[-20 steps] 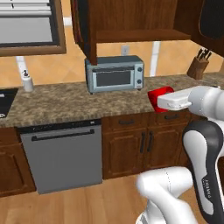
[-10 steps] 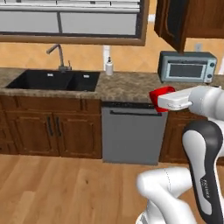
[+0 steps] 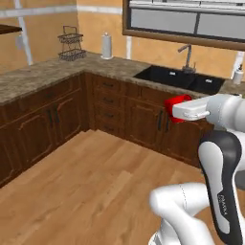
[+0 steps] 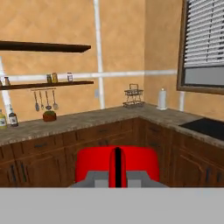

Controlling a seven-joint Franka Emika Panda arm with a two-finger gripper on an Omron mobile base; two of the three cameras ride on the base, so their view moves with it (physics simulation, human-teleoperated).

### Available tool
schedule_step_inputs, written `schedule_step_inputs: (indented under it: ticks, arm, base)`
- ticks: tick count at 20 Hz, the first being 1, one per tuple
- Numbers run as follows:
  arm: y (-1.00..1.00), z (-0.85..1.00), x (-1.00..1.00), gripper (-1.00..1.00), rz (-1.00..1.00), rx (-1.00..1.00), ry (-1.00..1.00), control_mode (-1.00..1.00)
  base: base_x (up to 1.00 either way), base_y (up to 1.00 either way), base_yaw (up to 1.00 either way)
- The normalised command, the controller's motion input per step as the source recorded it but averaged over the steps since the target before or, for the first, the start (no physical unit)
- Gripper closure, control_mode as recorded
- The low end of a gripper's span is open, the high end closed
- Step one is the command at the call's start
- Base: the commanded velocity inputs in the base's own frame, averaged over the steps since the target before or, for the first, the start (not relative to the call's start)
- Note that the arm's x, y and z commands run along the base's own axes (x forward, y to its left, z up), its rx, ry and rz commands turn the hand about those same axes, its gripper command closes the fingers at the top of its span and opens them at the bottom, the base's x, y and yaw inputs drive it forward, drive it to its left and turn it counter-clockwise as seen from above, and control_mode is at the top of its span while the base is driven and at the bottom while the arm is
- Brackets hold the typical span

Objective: Gather all objects into one cabinet and sort the glasses and bowls to opposite sides.

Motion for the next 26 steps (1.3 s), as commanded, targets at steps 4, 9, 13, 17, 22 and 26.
schedule_step_inputs:
  ticks: [4, 9, 13, 17, 22, 26]
  arm:
    - [0.0, 0.0, 0.0, 1.0, 0.0, 0.0, 0.0, 1.0]
    - [0.0, 0.0, 0.0, 1.0, 0.0, 0.0, 0.0, 1.0]
    - [0.0, 0.0, 0.0, 1.0, 0.0, 0.0, 0.0, 1.0]
    - [0.0, 0.0, 0.0, 1.0, 0.0, 0.0, 0.0, 1.0]
    - [0.0, 0.0, 0.0, 1.0, 0.0, 0.0, 0.0, 1.0]
    - [0.0, 0.0, 0.0, 1.0, 0.0, 0.0, 0.0, 1.0]
  base:
    - [-0.42, 0.94, 0.86]
    - [-0.18, 0.99, 0.78]
    - [0.08, 1.0, 0.62]
    - [0.76, 1.0, 0.38]
    - [1.0, 0.9, 0.14]
    - [1.0, 0.83, 0.07]
